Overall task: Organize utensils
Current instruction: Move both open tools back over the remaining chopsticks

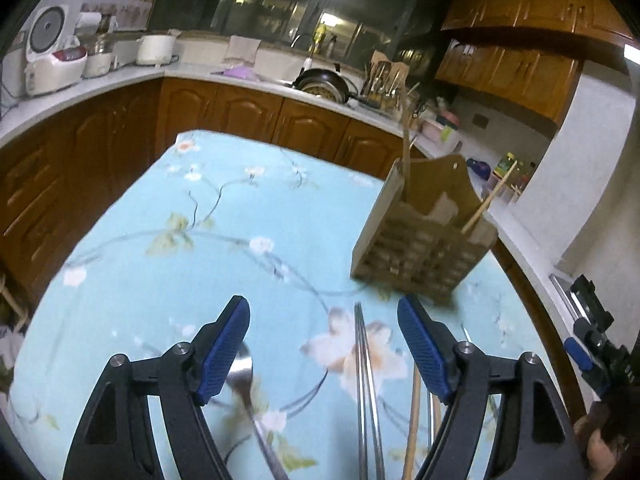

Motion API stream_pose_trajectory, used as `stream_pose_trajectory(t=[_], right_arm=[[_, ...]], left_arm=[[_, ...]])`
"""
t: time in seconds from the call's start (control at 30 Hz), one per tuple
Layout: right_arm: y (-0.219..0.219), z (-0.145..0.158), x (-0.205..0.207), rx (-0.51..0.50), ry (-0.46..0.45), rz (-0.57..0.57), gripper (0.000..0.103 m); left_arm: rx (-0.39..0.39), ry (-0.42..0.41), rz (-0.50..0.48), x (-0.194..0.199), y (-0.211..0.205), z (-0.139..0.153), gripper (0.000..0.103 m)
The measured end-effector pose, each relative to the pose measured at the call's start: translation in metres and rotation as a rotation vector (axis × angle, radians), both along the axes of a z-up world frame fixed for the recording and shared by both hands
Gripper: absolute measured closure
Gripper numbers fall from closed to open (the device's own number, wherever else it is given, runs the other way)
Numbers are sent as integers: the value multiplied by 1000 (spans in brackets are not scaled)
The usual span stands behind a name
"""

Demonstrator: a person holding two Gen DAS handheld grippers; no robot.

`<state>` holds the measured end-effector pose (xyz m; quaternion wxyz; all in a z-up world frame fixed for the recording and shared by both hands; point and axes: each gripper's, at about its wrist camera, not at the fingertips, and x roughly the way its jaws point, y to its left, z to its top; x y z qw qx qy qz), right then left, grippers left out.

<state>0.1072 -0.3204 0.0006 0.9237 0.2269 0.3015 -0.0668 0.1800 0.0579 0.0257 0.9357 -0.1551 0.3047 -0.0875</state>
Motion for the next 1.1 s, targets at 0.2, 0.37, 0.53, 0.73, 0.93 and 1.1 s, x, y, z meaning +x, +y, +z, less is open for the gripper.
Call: stream_pose_trajectory(t=[0.2,0.37,0.53,0.73,0.93,1.1], right_arm=[[14,-18,-12,-15,49,27,12],[20,-25,-12,-25,67,42,12],[23,-28,-9,-32,84,50,12],[27,-34,2,-37,125,68,19],[35,-45,25,-37,211,114,51],[40,-57,44,-38,272,137,60]], left_arm=[[22,28,-1,-15,-5,-1,27],[51,92,-27,-21,-14,-6,27],[65,122,-41,-22,-18,-4,28],[88,179,-72,-5,-19,-9,30],[161,247,-126,20,-32,-12,44],[201,286,-168,47,-46,-19,50]])
